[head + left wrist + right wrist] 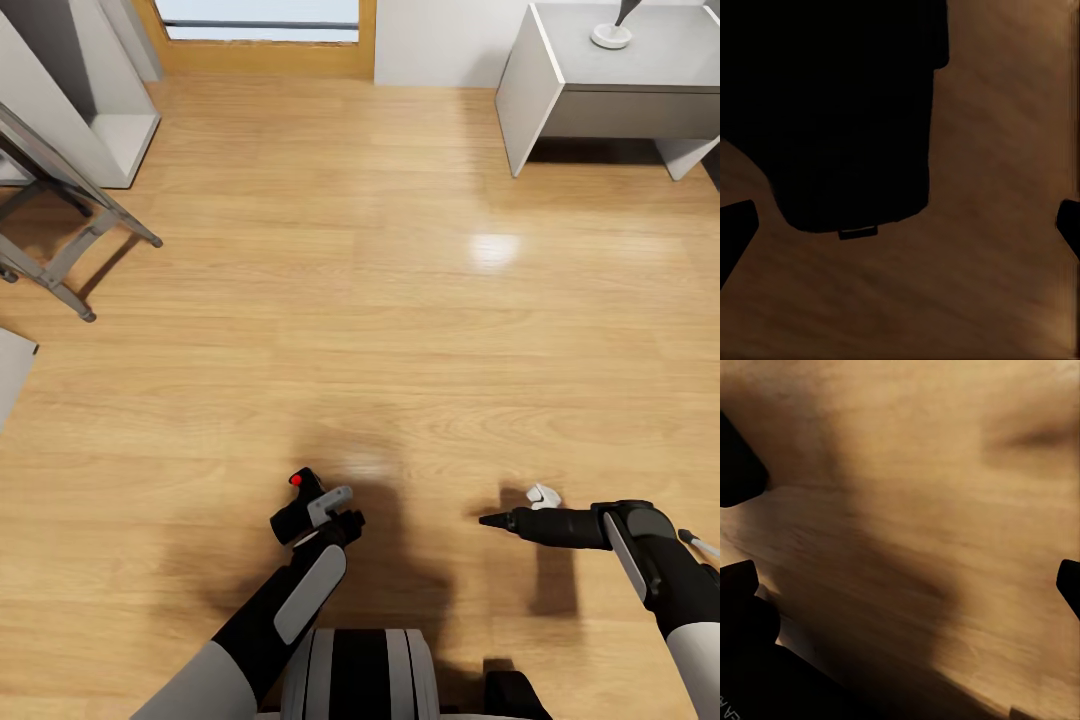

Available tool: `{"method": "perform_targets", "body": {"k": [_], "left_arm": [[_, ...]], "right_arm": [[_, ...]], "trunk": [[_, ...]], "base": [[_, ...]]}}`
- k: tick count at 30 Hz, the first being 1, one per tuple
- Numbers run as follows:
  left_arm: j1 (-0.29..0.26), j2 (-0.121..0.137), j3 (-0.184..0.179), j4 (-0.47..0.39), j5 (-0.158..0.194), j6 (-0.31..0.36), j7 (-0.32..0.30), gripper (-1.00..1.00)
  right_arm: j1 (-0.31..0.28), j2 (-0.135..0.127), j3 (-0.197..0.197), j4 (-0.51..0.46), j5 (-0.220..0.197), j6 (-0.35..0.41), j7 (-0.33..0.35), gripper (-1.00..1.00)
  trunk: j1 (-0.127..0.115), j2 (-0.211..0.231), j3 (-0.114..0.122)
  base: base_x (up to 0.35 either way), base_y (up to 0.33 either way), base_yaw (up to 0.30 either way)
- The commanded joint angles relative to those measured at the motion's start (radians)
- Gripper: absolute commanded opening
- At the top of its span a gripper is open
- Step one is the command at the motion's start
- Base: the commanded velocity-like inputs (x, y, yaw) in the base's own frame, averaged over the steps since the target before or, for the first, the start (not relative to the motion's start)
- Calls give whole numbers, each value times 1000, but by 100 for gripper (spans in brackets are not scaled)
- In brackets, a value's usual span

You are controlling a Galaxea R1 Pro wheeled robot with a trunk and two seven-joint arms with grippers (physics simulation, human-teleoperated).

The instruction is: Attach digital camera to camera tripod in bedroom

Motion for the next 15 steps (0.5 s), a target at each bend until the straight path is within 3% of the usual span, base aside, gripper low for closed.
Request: {"method": "perform_targets", "body": {"k": [1,13,15], "left_arm": [[0,0,0,-3,2,4,6,100],[0,0,2,-12,0,-1,6,100],[0,0,2,-16,0,-30,5,100]], "right_arm": [[0,0,-1,0,-4,7,0,100],[-1,0,-1,0,-4,7,0,100],[-1,0,-1,0,-4,7,-1,100]], "trunk": [[0,0,-1],[0,0,-1],[0,0,-1]], "base": [[0,0,0],[0,0,0],[0,0,0]]}}
